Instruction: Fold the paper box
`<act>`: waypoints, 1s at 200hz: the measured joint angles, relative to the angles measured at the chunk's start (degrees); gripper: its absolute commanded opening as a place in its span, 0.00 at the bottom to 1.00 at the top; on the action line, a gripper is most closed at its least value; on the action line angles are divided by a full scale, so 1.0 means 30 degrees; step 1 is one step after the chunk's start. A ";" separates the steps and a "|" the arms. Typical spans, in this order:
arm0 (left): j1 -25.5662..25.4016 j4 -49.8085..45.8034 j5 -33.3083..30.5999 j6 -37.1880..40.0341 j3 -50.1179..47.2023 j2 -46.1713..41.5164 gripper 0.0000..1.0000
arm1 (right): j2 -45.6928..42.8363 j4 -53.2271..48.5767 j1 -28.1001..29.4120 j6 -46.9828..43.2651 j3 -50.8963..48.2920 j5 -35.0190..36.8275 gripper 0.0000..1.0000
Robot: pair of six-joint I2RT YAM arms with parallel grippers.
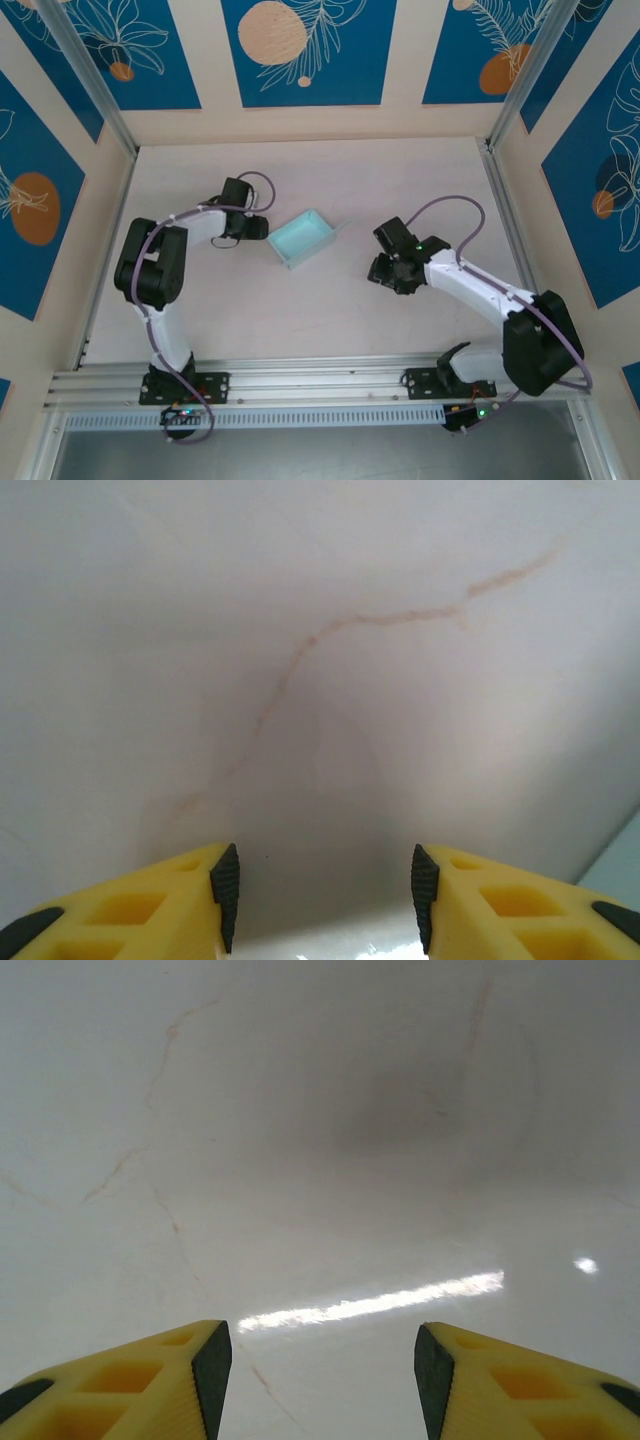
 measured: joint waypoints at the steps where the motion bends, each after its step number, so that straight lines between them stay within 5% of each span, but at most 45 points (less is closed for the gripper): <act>1: -0.0044 0.0015 0.0007 -0.0015 -0.0051 -0.0029 0.49 | 0.0051 0.0058 -0.0015 -0.0007 0.0007 -0.0044 0.53; 99: -0.5748 0.4131 0.1421 -0.3898 -0.4102 -0.2251 0.50 | 0.7599 0.3432 -0.4714 -0.3504 0.4648 -0.3716 0.49; 153: -0.9209 0.3752 0.2783 -0.3949 -0.3410 -0.2157 0.60 | 0.5792 0.2674 -0.7475 -0.4415 0.4051 -0.2696 0.62; 200: -0.8619 0.0794 0.0204 -0.1144 -0.3133 -0.4787 0.94 | 0.0546 0.1202 -0.7941 -0.4233 0.1596 -0.1406 0.74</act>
